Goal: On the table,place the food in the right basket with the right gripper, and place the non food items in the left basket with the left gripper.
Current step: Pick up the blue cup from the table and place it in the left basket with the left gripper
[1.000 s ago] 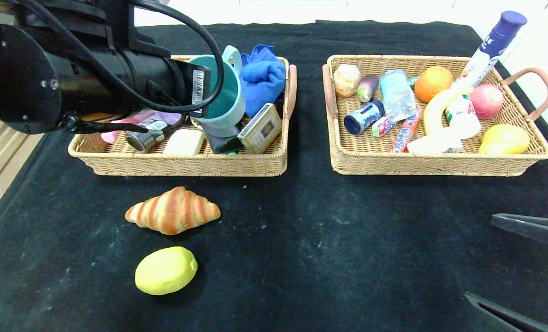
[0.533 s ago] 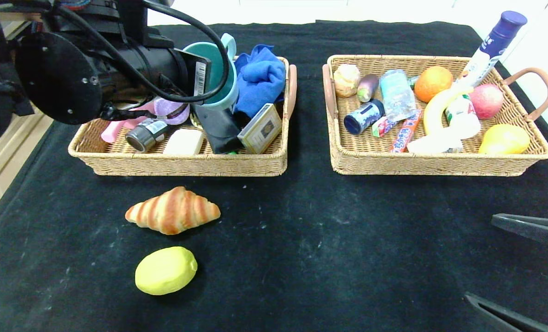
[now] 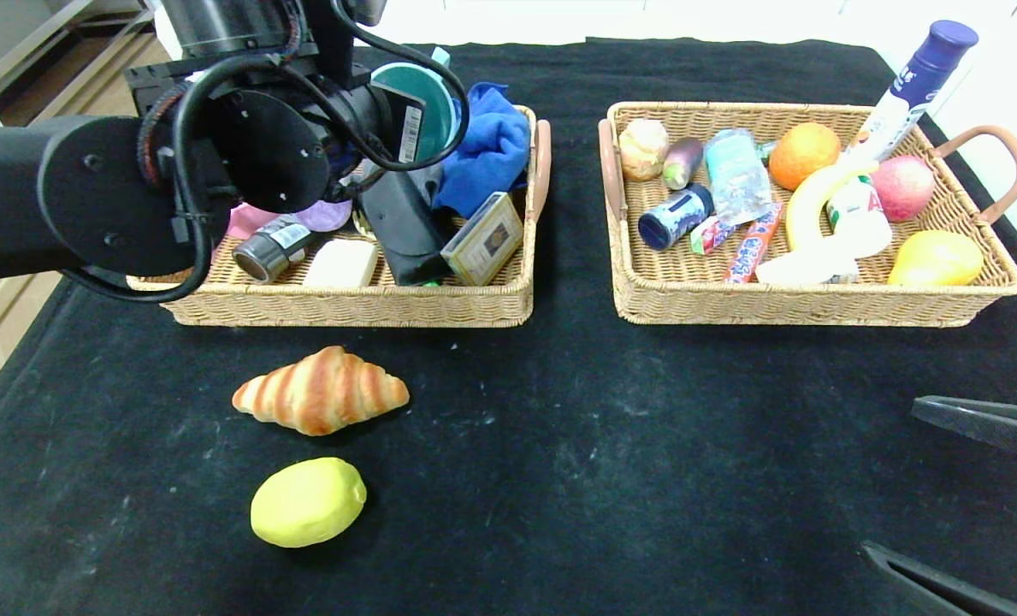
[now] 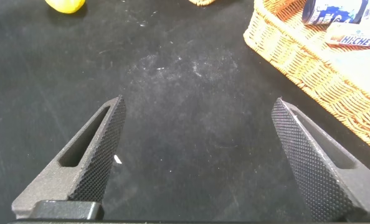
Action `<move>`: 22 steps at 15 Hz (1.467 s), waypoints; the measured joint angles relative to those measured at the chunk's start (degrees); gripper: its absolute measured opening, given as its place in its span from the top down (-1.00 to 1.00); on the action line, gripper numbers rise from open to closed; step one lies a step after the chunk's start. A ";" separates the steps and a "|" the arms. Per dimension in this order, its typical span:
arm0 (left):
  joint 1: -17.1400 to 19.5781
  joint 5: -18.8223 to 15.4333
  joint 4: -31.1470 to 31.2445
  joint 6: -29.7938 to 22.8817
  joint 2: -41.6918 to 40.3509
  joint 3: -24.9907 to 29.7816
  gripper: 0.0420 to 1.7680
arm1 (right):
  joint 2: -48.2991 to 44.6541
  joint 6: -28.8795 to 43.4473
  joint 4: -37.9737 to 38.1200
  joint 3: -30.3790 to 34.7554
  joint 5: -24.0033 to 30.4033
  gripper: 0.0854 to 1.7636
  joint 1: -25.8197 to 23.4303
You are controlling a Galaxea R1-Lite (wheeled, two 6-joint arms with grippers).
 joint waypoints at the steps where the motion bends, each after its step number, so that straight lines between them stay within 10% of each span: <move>1: 0.00 0.05 0.02 0.20 1.10 -0.89 0.84 | -0.02 0.00 0.00 0.05 0.02 -0.94 0.00; 15: 0.22 0.73 -0.16 1.00 8.09 -6.75 0.84 | -0.13 -0.09 -0.11 0.46 0.07 -0.94 0.17; 22: -0.18 1.78 -1.51 1.05 8.33 -5.79 -0.14 | -0.24 -0.17 -0.20 0.61 0.11 -0.94 0.35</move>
